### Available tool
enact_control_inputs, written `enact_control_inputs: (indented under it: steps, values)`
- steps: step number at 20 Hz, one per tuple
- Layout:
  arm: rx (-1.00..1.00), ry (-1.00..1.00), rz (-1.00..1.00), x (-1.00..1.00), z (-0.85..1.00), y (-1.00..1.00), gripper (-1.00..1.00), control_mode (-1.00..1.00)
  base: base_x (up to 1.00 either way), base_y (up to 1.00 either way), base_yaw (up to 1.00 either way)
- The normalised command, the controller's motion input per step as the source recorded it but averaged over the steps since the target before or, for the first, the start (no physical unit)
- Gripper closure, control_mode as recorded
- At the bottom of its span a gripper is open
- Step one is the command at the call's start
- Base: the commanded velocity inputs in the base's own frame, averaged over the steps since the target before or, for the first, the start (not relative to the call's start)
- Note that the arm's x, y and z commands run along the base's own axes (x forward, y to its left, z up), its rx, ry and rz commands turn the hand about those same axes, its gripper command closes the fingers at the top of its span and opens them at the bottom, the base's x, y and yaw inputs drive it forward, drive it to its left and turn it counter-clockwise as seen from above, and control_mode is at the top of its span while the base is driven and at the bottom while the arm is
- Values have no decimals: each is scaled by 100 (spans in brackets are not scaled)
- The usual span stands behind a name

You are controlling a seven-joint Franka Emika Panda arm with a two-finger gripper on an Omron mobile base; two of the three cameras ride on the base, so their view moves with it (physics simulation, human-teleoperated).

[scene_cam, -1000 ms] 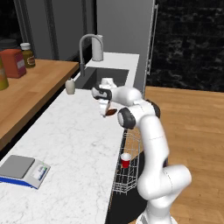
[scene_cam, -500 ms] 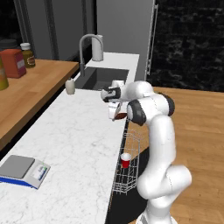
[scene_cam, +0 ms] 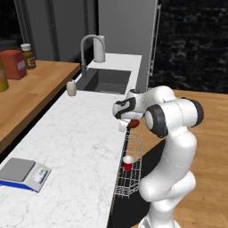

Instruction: Pick up the cup and bowl from the counter, place them in the dishwasher, and close the dishwasher door.

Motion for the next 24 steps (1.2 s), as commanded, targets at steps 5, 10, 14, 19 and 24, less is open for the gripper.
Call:
enact_control_inputs:
  steps: [5, 10, 14, 19, 24]
  values:
    - [15, -12, -7, -22, 47, -23, 100, -100, 0, 0, 0]
    - [19, 0, -2, -18, 22, -44, 100, -100, 0, 0, 0]
    - [16, 0, 0, -30, 0, -49, 100, -100, 0, 0, 0]
    - [11, 0, 4, -23, -20, -21, 100, -100, 0, 0, 0]
    - [7, 1, 12, -5, -37, -3, 100, -100, 0, 0, 0]
